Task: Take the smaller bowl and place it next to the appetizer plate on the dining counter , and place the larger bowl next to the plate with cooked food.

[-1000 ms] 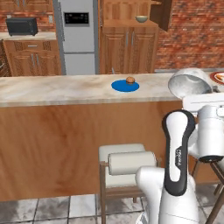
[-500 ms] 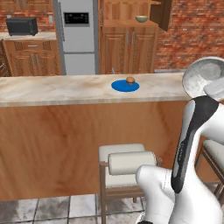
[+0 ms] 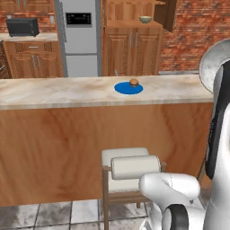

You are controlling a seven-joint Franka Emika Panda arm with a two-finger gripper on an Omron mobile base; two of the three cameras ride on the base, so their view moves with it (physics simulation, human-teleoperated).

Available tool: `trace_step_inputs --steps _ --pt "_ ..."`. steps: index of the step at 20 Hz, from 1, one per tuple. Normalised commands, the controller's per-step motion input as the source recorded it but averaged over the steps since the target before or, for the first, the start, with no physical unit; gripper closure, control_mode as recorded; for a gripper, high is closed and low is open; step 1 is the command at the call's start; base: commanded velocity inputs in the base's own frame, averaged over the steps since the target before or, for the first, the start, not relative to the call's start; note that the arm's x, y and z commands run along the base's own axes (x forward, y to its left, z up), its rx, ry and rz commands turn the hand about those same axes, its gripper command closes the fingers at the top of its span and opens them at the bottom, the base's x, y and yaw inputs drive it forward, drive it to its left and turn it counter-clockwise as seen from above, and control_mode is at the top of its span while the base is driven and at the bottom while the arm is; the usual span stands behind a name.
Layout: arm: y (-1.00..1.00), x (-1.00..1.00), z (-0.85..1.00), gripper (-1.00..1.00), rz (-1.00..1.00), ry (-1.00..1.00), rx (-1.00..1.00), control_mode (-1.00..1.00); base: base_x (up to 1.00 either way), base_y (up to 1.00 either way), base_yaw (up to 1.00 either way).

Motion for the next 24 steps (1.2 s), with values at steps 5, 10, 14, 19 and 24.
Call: trace_step_inputs --steps 5,10,14,19,24 --pt "0.05 0.09 -0.89 1.00 -0.52 0.00 0.31 -1.00 0.00 0.00 0.00" --pt "0.03 0.08 -0.73 1.00 -0.60 -0.03 0.34 -1.00 0.00 0.00 0.00" --pt "-0.16 -0.17 0.07 1.00 -0.36 -0.29 0.54 -1.00 0.00 0.00 0.00" --pt "-0.15 -0.24 0.13 1.00 -0.24 -0.36 0.58 -1.00 0.00 0.00 0.00" --pt "0.00 0.05 0.00 1.00 -0.09 -0.18 0.41 -1.00 0.00 0.00 0.00"
